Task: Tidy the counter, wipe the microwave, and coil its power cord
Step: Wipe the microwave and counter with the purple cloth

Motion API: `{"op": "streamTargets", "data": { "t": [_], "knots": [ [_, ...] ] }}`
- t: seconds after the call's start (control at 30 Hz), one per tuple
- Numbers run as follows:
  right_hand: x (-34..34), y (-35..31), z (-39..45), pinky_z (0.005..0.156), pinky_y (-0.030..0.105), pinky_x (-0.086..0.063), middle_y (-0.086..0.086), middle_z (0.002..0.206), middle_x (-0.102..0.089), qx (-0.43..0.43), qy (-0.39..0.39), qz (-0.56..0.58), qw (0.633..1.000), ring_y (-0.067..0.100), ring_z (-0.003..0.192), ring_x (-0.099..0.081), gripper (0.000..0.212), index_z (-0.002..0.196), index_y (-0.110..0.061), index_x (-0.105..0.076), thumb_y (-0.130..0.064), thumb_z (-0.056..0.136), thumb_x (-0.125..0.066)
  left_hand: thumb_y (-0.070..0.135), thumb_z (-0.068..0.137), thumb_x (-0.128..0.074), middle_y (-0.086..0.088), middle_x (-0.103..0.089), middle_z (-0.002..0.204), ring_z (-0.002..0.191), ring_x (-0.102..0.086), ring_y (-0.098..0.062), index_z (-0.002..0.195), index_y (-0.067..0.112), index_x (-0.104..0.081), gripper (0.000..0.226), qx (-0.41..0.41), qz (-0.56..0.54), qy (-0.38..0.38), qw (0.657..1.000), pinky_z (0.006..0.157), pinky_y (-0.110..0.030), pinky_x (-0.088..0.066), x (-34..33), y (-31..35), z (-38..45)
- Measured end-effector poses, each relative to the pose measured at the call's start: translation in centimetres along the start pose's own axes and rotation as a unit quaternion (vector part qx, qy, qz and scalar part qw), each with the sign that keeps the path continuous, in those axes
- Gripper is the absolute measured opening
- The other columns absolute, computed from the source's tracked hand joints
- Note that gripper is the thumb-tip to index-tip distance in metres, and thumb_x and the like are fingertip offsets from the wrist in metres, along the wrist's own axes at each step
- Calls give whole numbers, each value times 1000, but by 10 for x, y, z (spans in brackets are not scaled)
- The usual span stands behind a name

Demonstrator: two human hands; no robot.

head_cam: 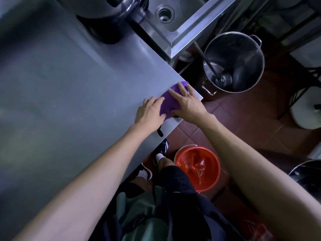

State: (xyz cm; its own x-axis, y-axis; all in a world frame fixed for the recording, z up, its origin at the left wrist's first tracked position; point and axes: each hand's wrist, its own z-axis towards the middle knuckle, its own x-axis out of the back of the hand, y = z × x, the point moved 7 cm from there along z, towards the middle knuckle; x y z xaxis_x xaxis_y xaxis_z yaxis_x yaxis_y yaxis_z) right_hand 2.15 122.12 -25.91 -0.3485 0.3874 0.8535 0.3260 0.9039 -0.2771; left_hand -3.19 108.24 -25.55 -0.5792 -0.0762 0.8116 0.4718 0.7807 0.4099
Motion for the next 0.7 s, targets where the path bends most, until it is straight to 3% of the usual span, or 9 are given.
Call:
{"op": "streamTargets", "data": {
  "t": [0.13, 0.33, 0.5, 0.7],
  "knots": [
    [-4, -3, 0, 109, 50, -35, 16, 156, -28, 4, 15, -4, 1000, 45, 134, -29, 87, 151, -24, -36, -47, 76, -74, 33, 86, -71, -3, -50, 132, 121, -45, -30, 145, 22, -41, 67, -12, 73, 23, 997, 93, -48, -45, -6, 3, -5],
    [-9, -23, -5, 93, 47, -42, 18, 141, -44, 12, 38, -3, 999, 43, 109, -43, 75, 141, -19, -47, -40, 74, -75, 31, 87, -69, -6, -58, 122, 117, -49, -30, 139, 22, -46, 57, 23, 40, 50, 998, 93, -45, -41, -5, -16, -17],
    [-31, -60, -26, 88, 44, -44, 16, 131, -52, 14, 46, 51, 998, 40, 103, -48, 65, 139, -18, -48, -27, 79, -73, 24, 87, -67, -7, -63, 117, 112, -55, -31, 134, 22, -50, 50, 49, 4, 66, 997, 93, -46, -42, -6, -42, -50],
    [-56, -123, -51, 91, 38, -44, 12, 124, -59, 51, 8, 108, 993, 38, 103, -53, 62, 134, -23, -54, -29, 76, -72, 19, 89, -65, -3, -63, 120, 114, -56, -28, 136, 23, -54, 49, 75, -10, 115, 991, 94, -45, -44, -1, -88, -126]
  ]
}}
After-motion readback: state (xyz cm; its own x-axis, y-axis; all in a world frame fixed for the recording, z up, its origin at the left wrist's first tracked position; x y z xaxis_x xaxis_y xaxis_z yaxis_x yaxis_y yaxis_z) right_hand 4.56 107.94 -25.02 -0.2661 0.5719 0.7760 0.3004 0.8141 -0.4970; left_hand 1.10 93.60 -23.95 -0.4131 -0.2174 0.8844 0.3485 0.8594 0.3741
